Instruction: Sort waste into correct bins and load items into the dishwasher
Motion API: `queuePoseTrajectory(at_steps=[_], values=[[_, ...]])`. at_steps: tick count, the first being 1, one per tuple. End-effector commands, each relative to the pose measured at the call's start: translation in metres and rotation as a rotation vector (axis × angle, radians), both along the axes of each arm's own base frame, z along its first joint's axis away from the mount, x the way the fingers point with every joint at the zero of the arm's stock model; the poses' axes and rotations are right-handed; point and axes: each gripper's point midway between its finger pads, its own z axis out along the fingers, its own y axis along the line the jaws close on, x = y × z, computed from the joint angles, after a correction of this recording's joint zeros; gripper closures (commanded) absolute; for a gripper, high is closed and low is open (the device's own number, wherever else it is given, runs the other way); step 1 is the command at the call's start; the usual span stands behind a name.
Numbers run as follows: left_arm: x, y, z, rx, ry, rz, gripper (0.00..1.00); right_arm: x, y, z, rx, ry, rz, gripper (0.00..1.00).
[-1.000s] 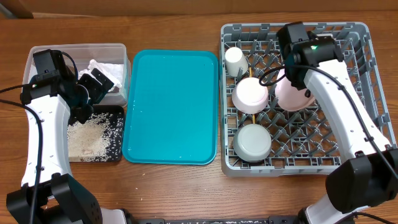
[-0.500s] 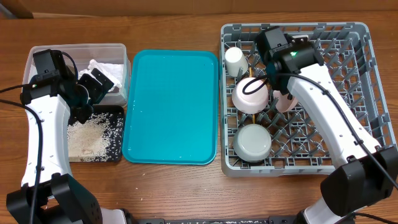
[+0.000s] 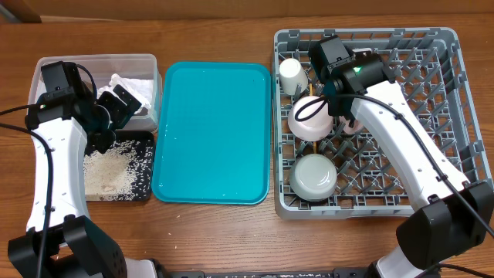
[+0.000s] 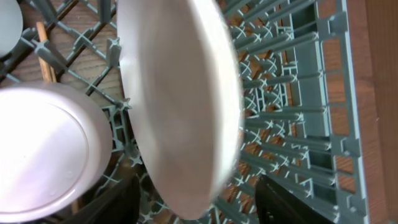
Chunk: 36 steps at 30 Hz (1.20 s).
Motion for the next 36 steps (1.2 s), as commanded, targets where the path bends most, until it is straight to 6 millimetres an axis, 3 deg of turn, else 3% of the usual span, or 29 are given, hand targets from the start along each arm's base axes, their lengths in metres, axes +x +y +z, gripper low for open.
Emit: queuePoseTrajectory(at_steps=[1,7,12,15,19,36], values=[[0.004,0.000,0.009,0.020,-0.026,-0.018,0.00,0.004,0.001,0.011,-0.002,-0.022,0.016,0.38],[0.004,0.000,0.009,0.020,-0.026,-0.018,0.00,0.011,0.021,0.035,0.085,-0.087,0.047,0.34],[0.004,0.000,0.009,0.020,-0.026,-0.018,0.00,0.011,0.060,0.038,0.283,-0.070,0.114,0.22],[0.004,0.000,0.009,0.020,-0.026,-0.018,0.00,0.002,0.091,0.031,0.456,-0.004,0.165,0.00],[0.004,0.000,0.009,0.020,-0.026,-0.018,0.00,-0.013,0.126,0.029,0.653,0.079,0.219,0.00],[0.004,0.000,0.009,0.020,-0.026,-0.018,0.00,-0.014,0.127,0.029,0.662,0.083,0.221,0.00]])
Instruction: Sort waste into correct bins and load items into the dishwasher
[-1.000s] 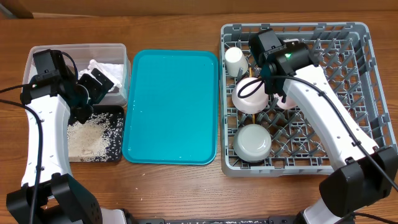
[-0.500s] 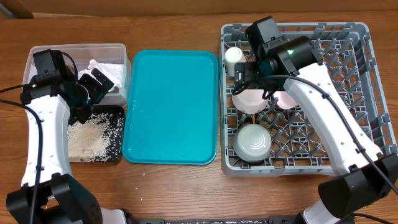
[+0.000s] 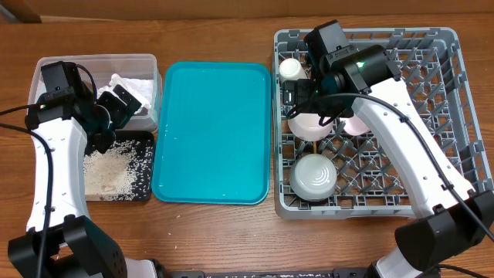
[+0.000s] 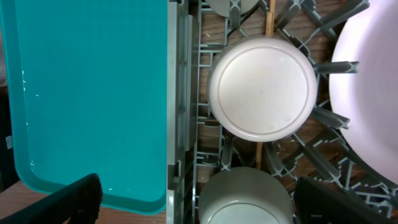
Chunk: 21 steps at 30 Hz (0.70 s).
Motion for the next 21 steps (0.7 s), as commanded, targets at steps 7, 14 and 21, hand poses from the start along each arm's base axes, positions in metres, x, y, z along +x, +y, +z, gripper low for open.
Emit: queuePoseTrajectory(at_steps=[7,14,21], values=[[0.004,0.000,0.009,0.020,-0.026,-0.018,0.00,0.003,0.004,0.012,0.026,-0.033,0.005,0.00],[0.004,0.000,0.009,0.020,-0.026,-0.018,0.00,0.000,0.003,0.024,0.038,-0.061,0.005,0.00],[0.004,0.000,0.009,0.020,-0.026,-0.018,0.00,-0.009,-0.001,0.050,0.066,-0.127,0.005,0.00]])
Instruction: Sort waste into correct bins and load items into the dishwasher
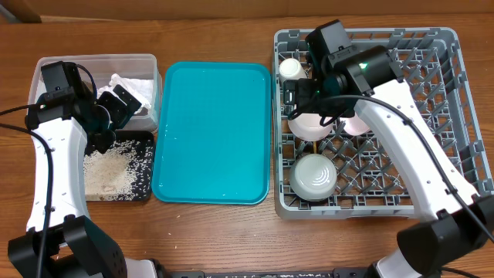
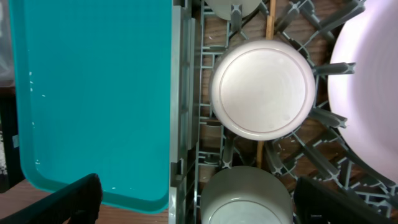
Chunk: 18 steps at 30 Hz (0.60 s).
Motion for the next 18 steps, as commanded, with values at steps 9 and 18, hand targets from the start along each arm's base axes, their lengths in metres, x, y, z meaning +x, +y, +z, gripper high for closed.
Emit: queuePoseTrajectory(at_steps=[9,18], values=[[0.004,0.000,0.009,0.020,-0.027,-0.018,0.00,-0.034,-0.016,0.113,0.126,-0.315,-0.003,0.00],[0.004,0.000,0.009,0.020,-0.027,-0.018,0.00,-0.049,-0.042,0.168,0.178,-0.633,-0.070,0.00]])
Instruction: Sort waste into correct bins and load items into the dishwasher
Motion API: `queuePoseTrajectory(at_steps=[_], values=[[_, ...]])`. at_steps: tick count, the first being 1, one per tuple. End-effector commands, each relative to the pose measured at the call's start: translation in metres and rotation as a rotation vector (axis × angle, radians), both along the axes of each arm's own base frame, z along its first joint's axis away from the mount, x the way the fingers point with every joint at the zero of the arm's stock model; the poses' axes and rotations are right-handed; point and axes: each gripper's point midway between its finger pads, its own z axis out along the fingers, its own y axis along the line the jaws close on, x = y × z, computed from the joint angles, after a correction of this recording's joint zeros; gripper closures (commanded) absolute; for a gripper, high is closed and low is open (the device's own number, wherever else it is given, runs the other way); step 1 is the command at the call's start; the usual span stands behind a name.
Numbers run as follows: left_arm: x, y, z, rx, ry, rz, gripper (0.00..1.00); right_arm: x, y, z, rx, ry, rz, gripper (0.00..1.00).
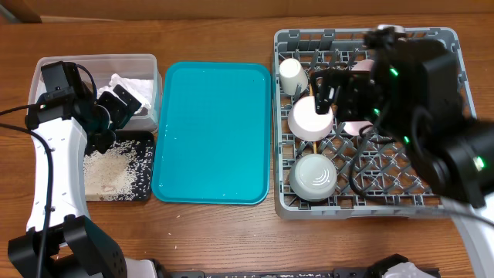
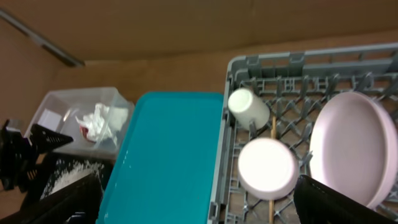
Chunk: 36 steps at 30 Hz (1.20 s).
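My right gripper [image 2: 202, 208] hangs high above the grey dish rack [image 1: 363, 210], open and empty, with its fingers [image 2: 336, 202] at the frame's lower corners. In the overhead view the raised right gripper [image 1: 330, 91] is large and blurred. The rack holds a white cup [image 2: 247, 107], an upturned white bowl [image 2: 268, 167], a grey bowl [image 1: 312, 174] and a pink plate [image 2: 348, 146] standing on edge. The teal tray [image 1: 212, 131] is bare. My left gripper [image 1: 116, 108] hovers at the edge of the clear bin [image 1: 93, 66]; its jaws are unclear.
Crumpled white paper [image 1: 127, 83] lies in the clear bin. A black tray with rice [image 1: 116, 166] sits just in front of it. A wooden chopstick [image 2: 272, 127] lies under the white bowl in the rack. The rack's right half has unfilled tines.
My right arm has risen from close over the white bowl to high above the rack, so its camera now takes in the tray and bins. The left arm has not moved.
First my right gripper sat low in the rack with the pink plate between its open fingers. Then it was open over the white bowl, with the plate standing alone to the right. It stayed there, and now it is lifted well clear.
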Motion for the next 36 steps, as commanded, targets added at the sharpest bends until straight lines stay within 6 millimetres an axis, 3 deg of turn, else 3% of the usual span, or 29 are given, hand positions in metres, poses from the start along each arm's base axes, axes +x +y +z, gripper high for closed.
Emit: queuePoseTrajectory(at_steps=[1,8,14,19,31,36], values=[[0.004,0.000,0.009,0.020,-0.026,-0.018,0.00,-0.013,-0.017,0.004,0.009,-0.085,-0.046,0.00],[0.004,0.000,0.009,0.020,-0.026,-0.018,0.00,-0.044,-0.042,-0.003,0.105,-0.262,-0.074,0.00],[0.004,0.000,0.009,0.020,-0.026,-0.018,0.00,-0.075,-0.072,-0.033,0.172,-0.446,-0.132,0.00],[0.004,0.000,0.009,0.020,-0.026,-0.018,0.00,-0.094,-0.080,-0.052,0.220,-0.615,-0.145,0.00],[0.004,0.000,0.009,0.020,-0.026,-0.018,0.00,-0.106,-0.088,-0.065,0.318,-0.966,-0.158,0.00],[0.004,0.000,0.009,0.020,-0.026,-0.018,0.00,-0.103,-0.095,-0.073,0.333,-1.028,-0.201,0.00]])
